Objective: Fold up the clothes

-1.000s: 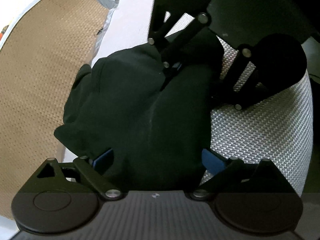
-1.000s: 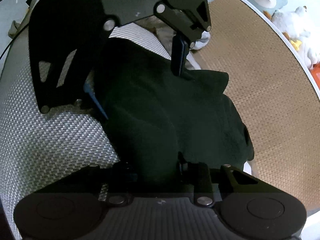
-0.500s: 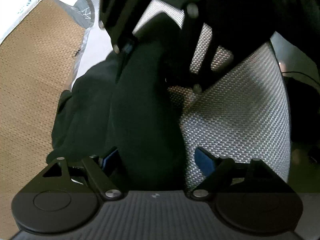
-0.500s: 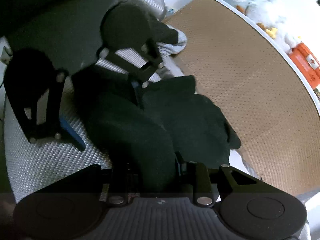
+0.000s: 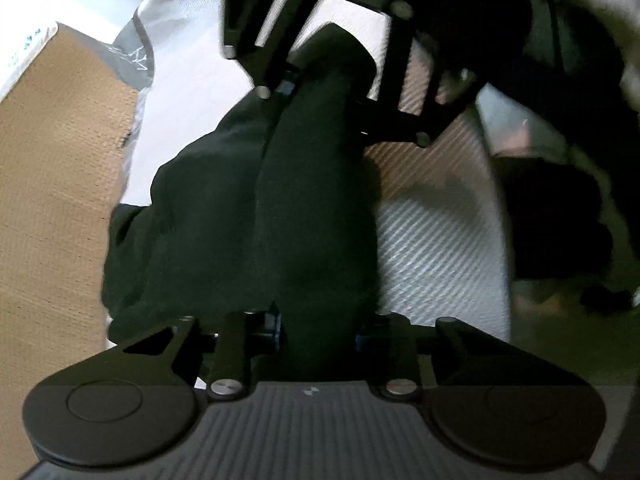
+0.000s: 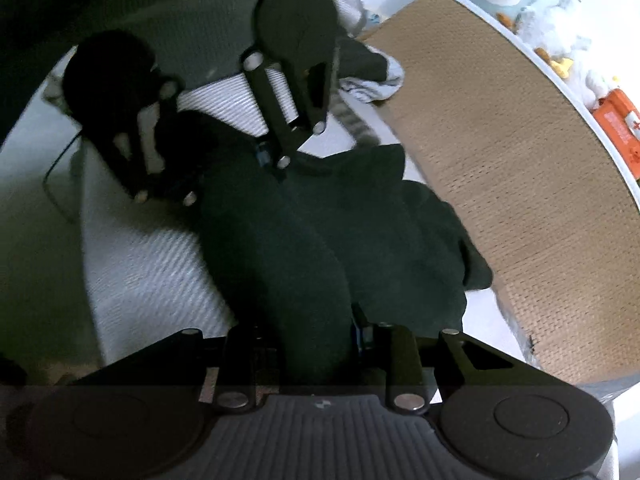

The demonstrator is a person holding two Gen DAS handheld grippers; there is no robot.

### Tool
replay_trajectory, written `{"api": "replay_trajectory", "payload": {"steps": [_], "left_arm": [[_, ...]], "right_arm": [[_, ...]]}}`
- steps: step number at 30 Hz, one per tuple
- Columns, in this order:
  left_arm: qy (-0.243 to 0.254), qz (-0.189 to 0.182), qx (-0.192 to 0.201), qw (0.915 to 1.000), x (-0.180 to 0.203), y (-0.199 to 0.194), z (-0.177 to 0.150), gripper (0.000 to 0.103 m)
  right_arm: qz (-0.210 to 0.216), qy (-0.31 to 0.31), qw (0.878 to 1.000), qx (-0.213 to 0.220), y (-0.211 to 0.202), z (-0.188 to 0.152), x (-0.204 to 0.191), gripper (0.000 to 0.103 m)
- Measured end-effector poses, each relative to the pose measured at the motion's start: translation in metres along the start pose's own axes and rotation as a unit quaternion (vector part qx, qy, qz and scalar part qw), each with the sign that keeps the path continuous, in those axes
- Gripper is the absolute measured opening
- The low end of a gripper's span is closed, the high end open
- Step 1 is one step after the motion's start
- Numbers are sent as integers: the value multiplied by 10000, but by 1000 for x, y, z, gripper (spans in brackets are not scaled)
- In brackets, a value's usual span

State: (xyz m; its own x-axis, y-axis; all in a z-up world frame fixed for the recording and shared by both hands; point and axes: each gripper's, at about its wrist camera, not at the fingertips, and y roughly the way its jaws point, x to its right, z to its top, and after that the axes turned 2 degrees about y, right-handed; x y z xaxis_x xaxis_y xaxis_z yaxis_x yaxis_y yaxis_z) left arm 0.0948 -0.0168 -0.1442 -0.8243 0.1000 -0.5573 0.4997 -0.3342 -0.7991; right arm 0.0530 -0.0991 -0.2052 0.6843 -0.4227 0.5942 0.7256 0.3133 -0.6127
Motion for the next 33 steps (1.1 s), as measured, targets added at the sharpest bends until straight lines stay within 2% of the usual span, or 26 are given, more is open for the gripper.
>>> {"api": "replay_trajectory", "payload": {"steps": [6,12,21,27,29,33], "left_arm": [[-72,-182,20,9998,-3,-21,15,30],[-324,-290,-32,9990,15,-45,18,29],[-326,-511,43,9982,36,-80,22,27],[19,-774,91,9970,47,-102,27,26],[31,-821,116,9966,49,-104,27,26],[-135,-852,155,9962,44,-99,26,25]], "right_arm": [[187,-11,9998,-95,-25,-5,-4,31],[342,-13,9994,-107,-52,-8,-12,31],[880,-649,9939,-126,-92,1,-24,31],[1242,-1318,9834,-119,-118,6,-36,31],[1426,-1309,9810,-103,-122,6,-35,31],[1412,-1257,9819,-98,-118,5,-33,31]]}}
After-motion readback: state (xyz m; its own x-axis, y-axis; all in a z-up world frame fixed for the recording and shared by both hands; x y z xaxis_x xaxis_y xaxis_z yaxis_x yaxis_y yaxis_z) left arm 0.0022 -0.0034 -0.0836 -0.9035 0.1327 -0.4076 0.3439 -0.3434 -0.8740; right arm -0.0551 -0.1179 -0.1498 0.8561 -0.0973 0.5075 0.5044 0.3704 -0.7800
